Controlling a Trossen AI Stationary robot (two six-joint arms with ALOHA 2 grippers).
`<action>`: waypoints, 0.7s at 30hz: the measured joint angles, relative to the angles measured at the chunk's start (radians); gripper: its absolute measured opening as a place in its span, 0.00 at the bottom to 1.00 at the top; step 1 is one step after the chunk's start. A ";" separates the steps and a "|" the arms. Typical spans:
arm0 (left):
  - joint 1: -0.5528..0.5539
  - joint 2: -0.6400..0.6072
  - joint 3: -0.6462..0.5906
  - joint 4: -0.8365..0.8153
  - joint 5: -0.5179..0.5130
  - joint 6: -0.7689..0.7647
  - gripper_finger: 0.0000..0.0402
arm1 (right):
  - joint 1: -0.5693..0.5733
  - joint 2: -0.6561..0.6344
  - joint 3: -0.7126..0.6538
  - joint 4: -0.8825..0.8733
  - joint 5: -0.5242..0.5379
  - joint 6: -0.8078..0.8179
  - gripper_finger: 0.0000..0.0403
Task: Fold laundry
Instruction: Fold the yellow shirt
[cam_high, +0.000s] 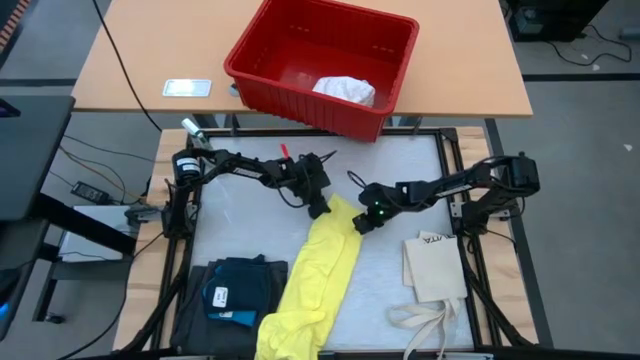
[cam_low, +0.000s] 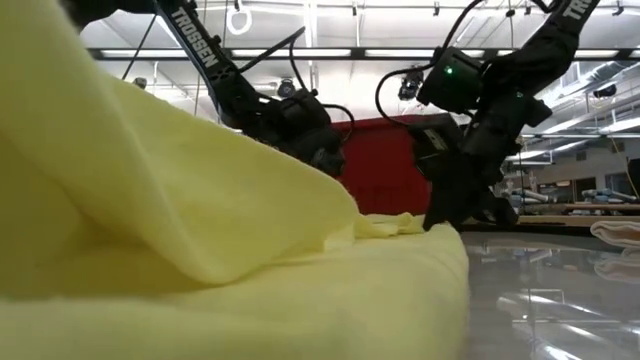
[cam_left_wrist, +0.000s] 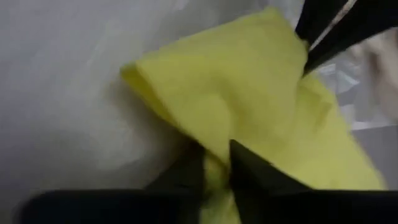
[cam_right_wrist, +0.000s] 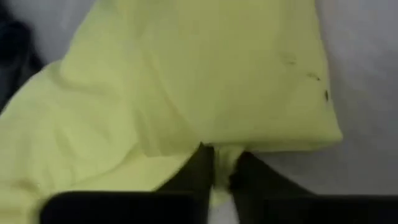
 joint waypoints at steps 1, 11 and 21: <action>0.001 0.000 0.003 0.009 0.023 -0.019 0.11 | -0.011 -0.001 0.000 0.001 -0.027 -0.031 0.07; 0.047 -0.104 0.185 -0.046 -0.018 0.076 0.02 | -0.089 -0.175 0.001 -0.189 0.133 -0.099 0.03; 0.123 -0.100 0.509 -0.251 -0.231 0.444 0.02 | -0.119 -0.565 0.194 -0.563 0.680 -0.437 0.03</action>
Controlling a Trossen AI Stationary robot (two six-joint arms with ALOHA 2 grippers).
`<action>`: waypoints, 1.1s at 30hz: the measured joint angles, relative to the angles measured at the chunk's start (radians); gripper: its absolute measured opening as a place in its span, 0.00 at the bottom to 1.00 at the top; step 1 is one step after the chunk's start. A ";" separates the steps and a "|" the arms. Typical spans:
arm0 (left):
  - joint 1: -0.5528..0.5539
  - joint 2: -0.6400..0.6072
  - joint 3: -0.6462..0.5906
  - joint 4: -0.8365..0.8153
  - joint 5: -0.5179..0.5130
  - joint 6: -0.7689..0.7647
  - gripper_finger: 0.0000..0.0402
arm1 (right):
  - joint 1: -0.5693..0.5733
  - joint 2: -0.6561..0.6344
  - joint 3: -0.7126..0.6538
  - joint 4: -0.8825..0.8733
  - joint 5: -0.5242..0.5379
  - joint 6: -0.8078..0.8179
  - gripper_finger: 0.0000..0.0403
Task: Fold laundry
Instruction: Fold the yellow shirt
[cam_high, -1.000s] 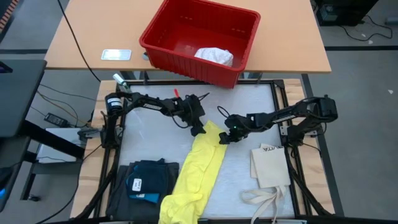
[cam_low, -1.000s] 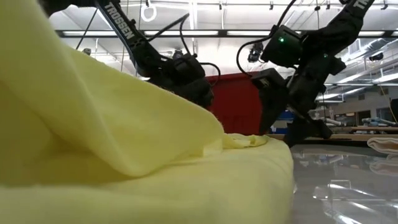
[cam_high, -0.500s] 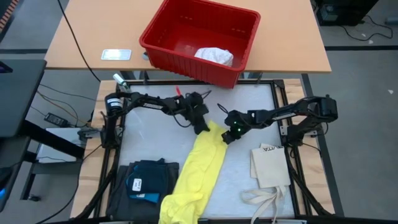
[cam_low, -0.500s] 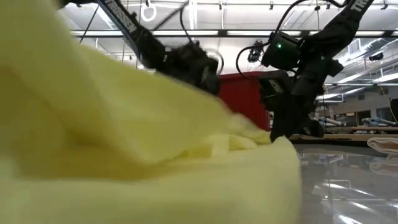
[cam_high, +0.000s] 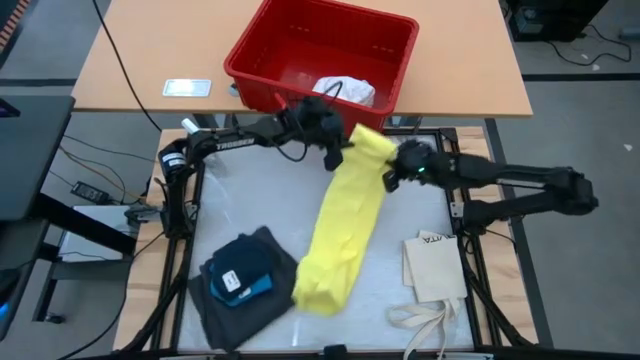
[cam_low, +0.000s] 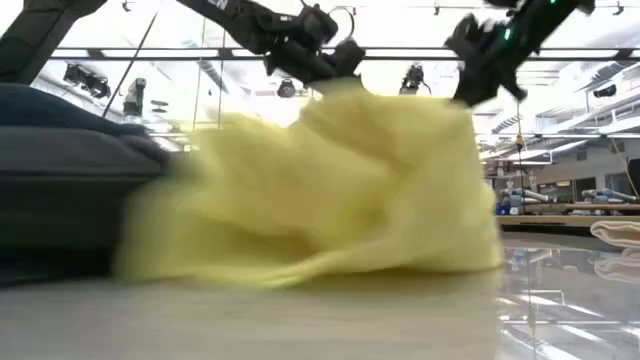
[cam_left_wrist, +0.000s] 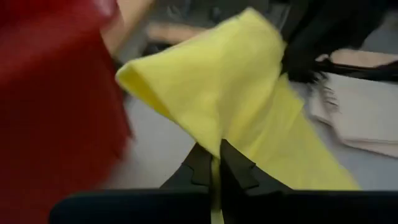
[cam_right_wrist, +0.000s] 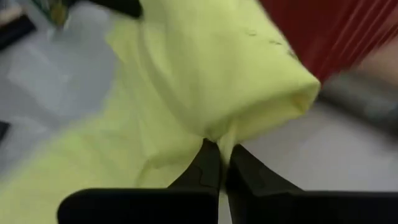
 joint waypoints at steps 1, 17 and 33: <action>0.003 0.000 0.023 0.000 -0.018 0.041 0.02 | 0.000 -0.019 0.030 -0.017 0.033 -0.047 0.03; -0.111 0.021 0.010 -0.199 -0.023 0.163 0.02 | 0.155 0.116 -0.013 -0.129 -0.122 0.086 0.03; -0.273 0.061 -0.063 -0.148 -0.051 -0.074 0.03 | 0.328 0.152 -0.011 -0.278 -0.205 0.156 0.10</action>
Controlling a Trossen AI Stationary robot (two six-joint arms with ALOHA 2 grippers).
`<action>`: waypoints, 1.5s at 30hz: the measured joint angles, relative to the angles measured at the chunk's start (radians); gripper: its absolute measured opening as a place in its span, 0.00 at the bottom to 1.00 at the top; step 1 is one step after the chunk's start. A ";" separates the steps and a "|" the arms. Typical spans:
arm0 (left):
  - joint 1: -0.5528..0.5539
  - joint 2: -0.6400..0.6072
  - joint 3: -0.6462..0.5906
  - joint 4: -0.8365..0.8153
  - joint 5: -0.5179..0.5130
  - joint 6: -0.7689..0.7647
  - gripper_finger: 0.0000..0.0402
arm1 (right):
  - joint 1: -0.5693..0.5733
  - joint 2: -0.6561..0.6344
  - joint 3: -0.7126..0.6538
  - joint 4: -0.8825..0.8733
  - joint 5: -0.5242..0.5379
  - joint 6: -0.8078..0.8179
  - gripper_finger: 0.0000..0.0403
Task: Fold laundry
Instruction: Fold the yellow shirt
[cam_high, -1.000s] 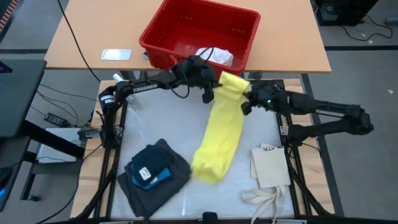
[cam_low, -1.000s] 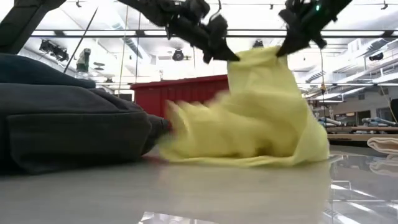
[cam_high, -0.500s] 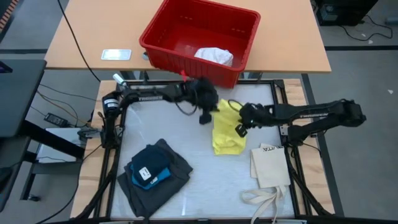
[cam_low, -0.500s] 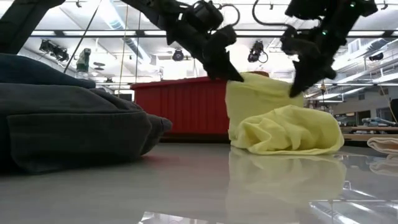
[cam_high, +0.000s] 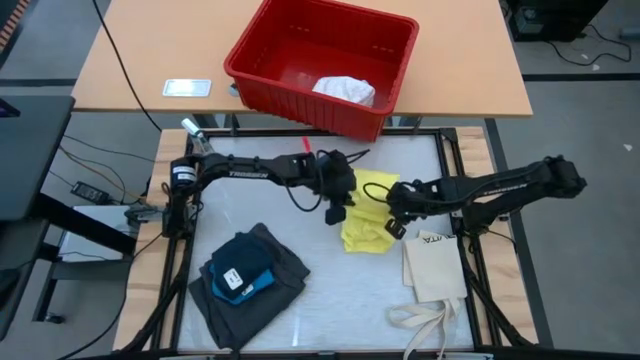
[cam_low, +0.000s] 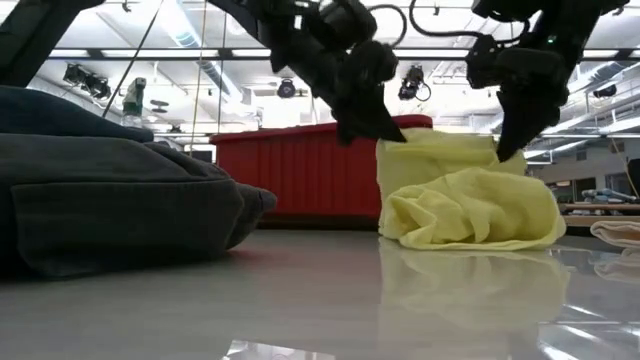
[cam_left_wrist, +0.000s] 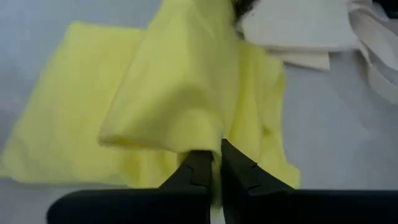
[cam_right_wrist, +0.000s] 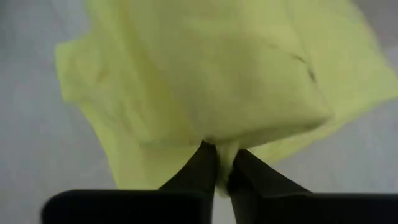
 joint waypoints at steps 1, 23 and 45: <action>0.001 0.007 0.001 0.003 0.012 -0.022 0.04 | 0.004 0.006 -0.002 -0.004 -0.019 0.001 0.13; 0.026 -0.043 0.001 0.116 0.299 -0.098 0.21 | -0.231 -0.077 -0.068 0.279 0.119 -0.044 0.39; 0.059 -0.061 0.002 0.015 0.099 -0.280 0.03 | -0.071 -0.071 -0.229 0.425 -0.470 -0.064 0.26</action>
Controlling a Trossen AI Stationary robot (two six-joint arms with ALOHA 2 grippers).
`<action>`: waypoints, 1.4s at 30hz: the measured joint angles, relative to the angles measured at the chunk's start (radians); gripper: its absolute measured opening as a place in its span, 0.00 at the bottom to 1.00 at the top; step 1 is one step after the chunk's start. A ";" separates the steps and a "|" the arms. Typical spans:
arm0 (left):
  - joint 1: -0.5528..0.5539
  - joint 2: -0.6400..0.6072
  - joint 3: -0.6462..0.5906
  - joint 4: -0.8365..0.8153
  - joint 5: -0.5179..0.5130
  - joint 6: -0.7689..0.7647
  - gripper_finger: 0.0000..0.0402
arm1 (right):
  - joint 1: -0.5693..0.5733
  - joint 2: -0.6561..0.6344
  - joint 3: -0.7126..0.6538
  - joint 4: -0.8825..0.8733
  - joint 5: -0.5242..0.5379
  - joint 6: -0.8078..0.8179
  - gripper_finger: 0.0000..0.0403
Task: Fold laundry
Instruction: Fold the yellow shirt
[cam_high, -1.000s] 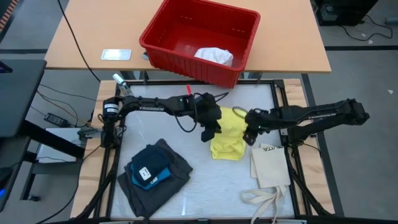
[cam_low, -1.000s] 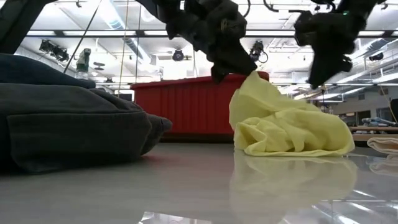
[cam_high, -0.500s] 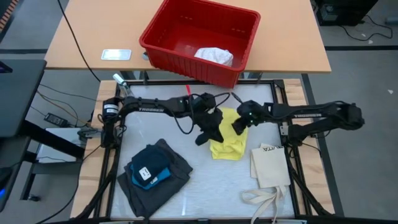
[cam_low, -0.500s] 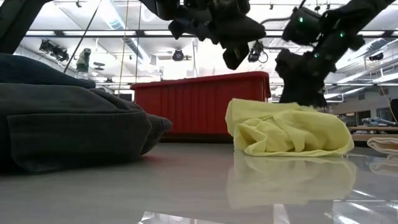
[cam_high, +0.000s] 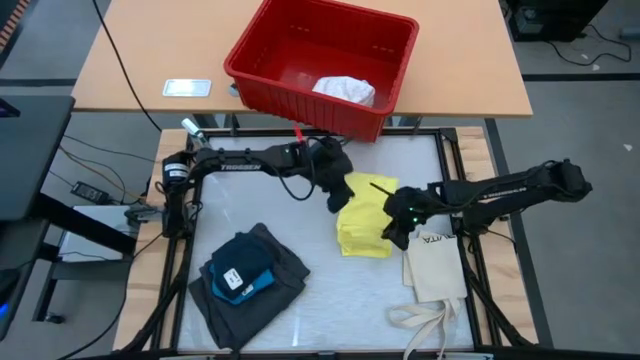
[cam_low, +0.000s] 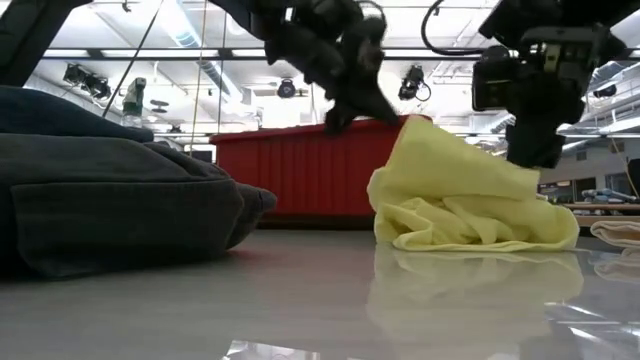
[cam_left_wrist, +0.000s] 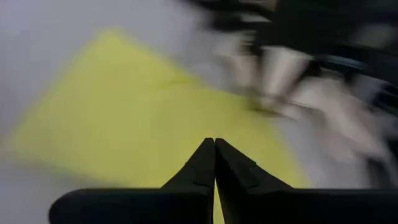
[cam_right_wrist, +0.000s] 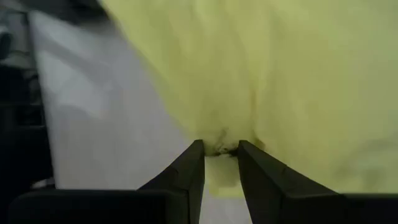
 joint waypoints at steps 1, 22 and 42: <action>0.010 0.000 0.000 -0.020 -0.057 -0.034 0.03 | 0.006 -0.001 0.000 -0.010 0.029 0.031 0.26; 0.232 0.227 -0.001 0.161 0.057 -0.156 0.68 | -0.376 -0.113 0.037 -0.172 0.383 0.350 0.59; 0.259 0.225 0.000 0.115 0.076 -0.125 0.60 | -0.710 0.344 0.039 0.075 -0.022 0.270 0.66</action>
